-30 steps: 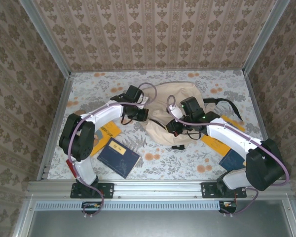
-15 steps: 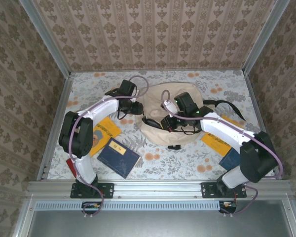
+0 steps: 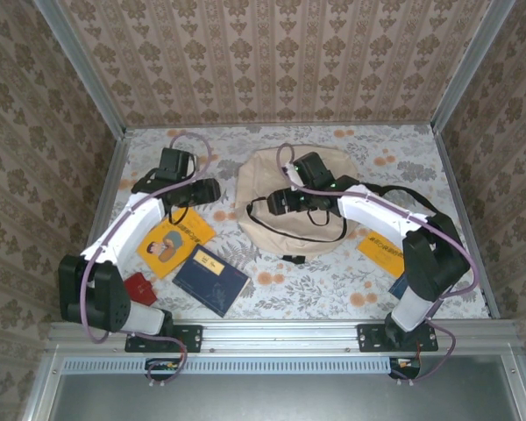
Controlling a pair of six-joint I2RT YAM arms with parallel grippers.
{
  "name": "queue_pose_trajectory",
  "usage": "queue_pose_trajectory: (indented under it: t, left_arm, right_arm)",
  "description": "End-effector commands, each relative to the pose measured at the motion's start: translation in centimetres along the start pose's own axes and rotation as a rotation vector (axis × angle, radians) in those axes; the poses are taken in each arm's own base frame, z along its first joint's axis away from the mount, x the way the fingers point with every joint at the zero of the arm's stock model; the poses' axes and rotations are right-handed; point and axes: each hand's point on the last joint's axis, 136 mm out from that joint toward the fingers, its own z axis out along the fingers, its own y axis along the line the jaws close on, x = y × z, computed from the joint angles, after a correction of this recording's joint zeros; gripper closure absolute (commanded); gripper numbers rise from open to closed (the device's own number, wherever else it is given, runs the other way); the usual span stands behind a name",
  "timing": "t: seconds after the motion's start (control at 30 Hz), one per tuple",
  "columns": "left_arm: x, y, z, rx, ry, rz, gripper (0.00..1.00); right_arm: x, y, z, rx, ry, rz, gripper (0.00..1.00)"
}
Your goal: Pack the student bag
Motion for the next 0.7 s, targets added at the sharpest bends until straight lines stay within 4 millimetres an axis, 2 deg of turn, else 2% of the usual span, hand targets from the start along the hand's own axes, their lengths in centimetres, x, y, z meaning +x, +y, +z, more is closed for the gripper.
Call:
queue_pose_trajectory:
  t: [0.0, 0.17, 0.33, 0.5, 0.67]
  left_arm:
    - [1.2, 0.5, -1.5, 0.008, -0.017, -0.059, 0.22]
    - [2.2, 1.3, -2.9, -0.003, -0.056, -0.073, 0.09]
    - [3.9, 1.9, -3.5, -0.004, -0.026, -0.061, 0.06]
    - [5.5, 2.6, -3.7, -0.02, 0.006, -0.078, 0.04]
    - [7.4, 3.3, -3.5, -0.035, 0.045, -0.119, 0.04]
  right_arm:
    - [-0.7, -7.4, -0.9, 0.252, -0.045, 0.304, 0.16]
    - [-0.7, -11.8, 1.4, 0.326, -0.015, 0.455, 0.15]
    - [-0.9, -15.0, 3.4, 0.433, 0.021, 0.497, 0.15]
    - [-0.8, -15.6, 5.8, 0.425, 0.062, 0.509, 0.14]
    - [-1.6, -14.4, 9.4, 0.312, 0.091, 0.535, 0.14]
